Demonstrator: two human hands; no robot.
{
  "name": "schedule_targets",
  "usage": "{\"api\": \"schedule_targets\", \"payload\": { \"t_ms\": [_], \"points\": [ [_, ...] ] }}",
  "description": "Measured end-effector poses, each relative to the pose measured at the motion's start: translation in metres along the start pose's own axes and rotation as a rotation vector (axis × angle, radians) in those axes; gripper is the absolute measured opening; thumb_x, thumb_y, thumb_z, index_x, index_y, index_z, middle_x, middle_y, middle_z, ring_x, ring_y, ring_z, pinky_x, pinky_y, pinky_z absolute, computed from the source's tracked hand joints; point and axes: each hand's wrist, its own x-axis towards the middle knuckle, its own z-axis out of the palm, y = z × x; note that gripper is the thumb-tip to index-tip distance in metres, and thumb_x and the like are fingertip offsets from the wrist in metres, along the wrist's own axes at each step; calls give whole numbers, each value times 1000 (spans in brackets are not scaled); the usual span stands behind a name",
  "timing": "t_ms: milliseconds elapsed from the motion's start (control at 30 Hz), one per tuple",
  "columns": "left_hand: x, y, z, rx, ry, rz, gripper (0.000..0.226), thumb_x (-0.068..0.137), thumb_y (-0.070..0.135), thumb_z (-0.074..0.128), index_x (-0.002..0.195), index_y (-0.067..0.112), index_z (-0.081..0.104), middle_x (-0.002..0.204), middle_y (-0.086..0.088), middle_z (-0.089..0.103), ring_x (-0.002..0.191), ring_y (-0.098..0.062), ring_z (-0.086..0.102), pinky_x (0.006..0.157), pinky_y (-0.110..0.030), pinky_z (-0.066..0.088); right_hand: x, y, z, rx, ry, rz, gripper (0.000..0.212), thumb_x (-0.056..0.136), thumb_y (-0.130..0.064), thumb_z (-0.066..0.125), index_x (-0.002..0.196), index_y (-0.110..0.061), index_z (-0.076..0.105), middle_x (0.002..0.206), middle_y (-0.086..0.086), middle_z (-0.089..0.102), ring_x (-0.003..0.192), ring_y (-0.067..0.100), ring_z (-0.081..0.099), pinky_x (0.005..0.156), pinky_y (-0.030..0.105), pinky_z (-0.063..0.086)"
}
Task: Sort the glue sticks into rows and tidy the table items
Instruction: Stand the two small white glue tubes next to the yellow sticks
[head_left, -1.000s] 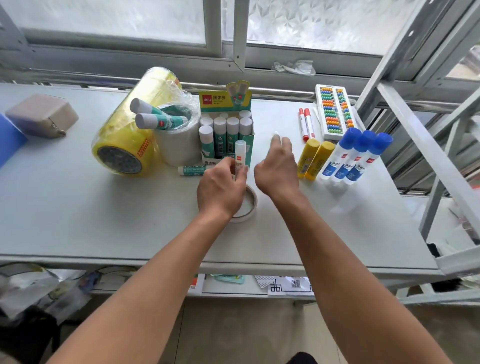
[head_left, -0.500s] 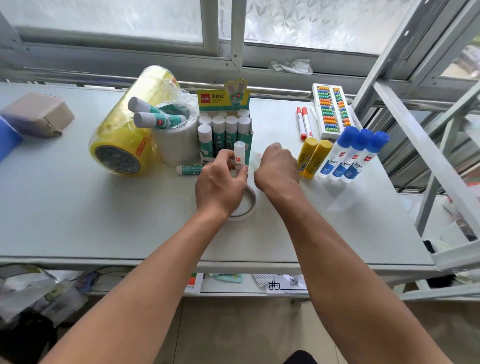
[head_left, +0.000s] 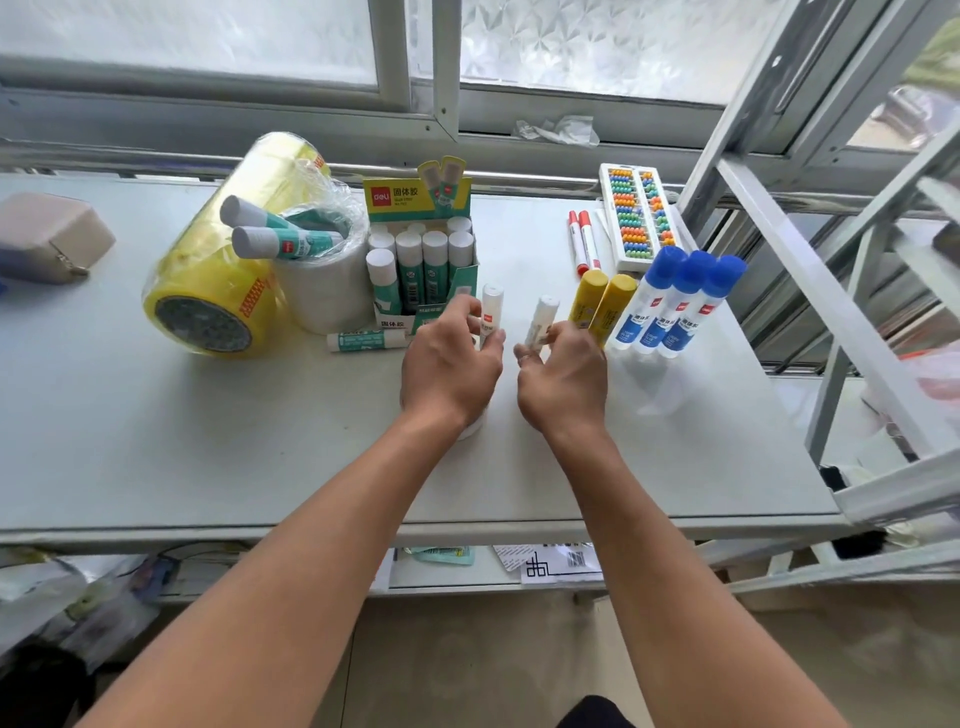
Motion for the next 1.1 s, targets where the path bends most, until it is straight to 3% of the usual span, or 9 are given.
{"api": "schedule_targets", "payload": {
  "t_ms": [200, 400, 600, 1100],
  "points": [
    [2, -3, 8, 49, -93, -14, 22, 85, 29, 69, 102, 19, 59, 100, -1, 73, 88, -26, 68, 77, -38, 55, 4, 9, 9, -5, 127, -30, 25, 86, -25, 73, 105, -9, 70, 101, 9, 75, 88, 25, 71, 75, 26, 52],
    [5, -7, 11, 232, -98, -40, 23, 81, 40, 70, 91, 20, 70, 91, -2, 74, 90, -27, 67, 77, -36, 54, 10, 8, 12, -92, 154, 32, 32, 88, -38, 68, 104, -11, 73, 98, 9, 76, 85, 26, 73, 74, 32, 57],
    [12, -5, 19, 359, -74, -32, 36, 83, 50, 64, 109, 27, 73, 109, -2, 73, 107, -26, 63, 90, -38, 48, 10, 13, 15, -132, 141, 15, 34, 91, -39, 63, 103, -8, 73, 97, 12, 75, 86, 30, 71, 74, 31, 55],
    [22, 12, 39, 382, -132, -99, 31, 88, 44, 59, 111, 25, 70, 115, -6, 70, 112, -27, 61, 97, -37, 38, 10, 17, 16, -85, 141, -5, 31, 92, -32, 58, 97, -6, 73, 91, 17, 73, 83, 35, 69, 71, 35, 54]
  ]
}}
